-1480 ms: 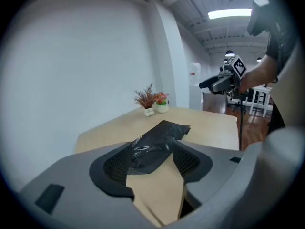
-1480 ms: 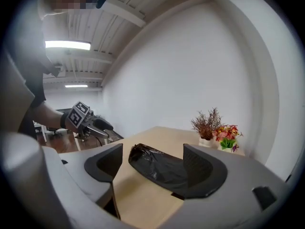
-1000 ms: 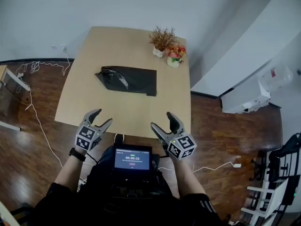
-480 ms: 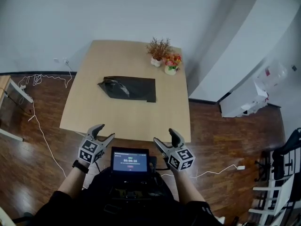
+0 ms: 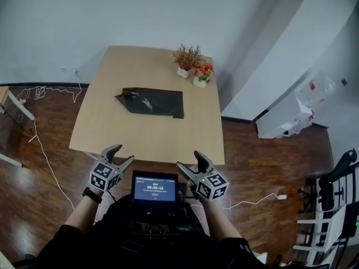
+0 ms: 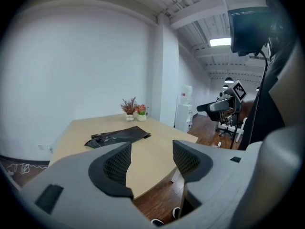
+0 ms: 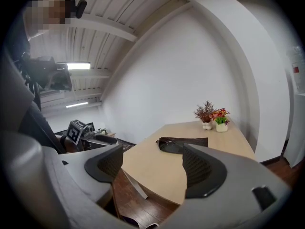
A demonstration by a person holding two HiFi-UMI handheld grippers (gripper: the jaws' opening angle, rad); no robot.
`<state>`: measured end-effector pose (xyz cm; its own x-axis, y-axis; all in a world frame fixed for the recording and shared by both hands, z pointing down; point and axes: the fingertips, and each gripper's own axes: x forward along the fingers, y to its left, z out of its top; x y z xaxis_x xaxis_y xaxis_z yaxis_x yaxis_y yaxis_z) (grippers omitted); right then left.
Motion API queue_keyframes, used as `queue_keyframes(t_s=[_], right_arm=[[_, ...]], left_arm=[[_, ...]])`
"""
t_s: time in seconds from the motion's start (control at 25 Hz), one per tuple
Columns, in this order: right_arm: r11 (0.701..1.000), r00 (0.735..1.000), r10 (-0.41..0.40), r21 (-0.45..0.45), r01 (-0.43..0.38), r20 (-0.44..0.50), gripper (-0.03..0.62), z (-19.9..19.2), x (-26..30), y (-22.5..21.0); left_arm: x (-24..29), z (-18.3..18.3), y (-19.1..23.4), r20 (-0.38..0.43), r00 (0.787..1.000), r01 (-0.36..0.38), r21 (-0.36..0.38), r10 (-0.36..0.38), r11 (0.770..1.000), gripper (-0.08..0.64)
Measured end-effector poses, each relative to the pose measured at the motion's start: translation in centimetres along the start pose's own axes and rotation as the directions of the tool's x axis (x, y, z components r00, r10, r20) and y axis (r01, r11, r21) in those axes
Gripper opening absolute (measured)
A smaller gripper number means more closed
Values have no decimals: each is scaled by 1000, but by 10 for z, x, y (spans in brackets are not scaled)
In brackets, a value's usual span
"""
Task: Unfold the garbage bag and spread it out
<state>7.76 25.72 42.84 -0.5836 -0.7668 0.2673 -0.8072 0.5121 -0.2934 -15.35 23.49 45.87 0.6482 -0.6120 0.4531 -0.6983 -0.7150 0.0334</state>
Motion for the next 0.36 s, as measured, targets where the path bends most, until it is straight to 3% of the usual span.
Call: queue_keyframes(t_s=[0.36], right_arm=[[1000, 999, -31, 1, 31, -22, 411, -12, -22, 7]], left_arm=[[-6, -5, -8, 5, 1000, 22, 37, -22, 999, 282]])
